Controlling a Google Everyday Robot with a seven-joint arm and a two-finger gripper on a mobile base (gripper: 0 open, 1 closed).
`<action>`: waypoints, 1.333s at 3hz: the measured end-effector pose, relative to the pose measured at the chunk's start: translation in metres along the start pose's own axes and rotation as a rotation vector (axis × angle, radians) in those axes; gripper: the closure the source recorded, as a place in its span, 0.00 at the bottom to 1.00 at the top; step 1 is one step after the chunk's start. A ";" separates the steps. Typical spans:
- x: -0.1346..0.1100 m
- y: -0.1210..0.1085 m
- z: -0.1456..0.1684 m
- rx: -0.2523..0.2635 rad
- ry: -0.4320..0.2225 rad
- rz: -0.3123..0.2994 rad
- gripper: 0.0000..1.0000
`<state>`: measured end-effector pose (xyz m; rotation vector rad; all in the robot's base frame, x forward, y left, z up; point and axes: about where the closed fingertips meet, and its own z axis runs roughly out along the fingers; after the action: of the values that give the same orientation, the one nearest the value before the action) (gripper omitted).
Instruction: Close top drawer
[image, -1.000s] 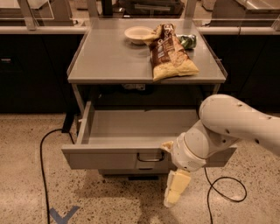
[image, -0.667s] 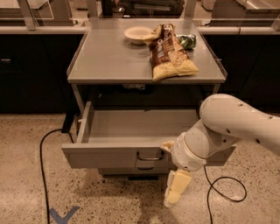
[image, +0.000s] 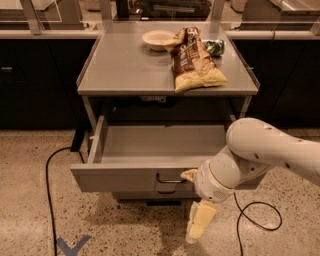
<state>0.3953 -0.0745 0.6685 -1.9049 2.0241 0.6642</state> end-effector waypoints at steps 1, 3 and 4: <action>0.006 -0.007 0.003 -0.011 -0.009 0.007 0.00; 0.010 -0.046 -0.020 0.048 -0.053 0.006 0.00; 0.005 -0.062 -0.031 0.074 -0.036 -0.003 0.00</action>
Offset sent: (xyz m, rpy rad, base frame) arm 0.1062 -0.0428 0.0201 0.1038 -0.1061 -0.0895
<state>0.4595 -0.0964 0.6844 -1.8404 1.9957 0.6090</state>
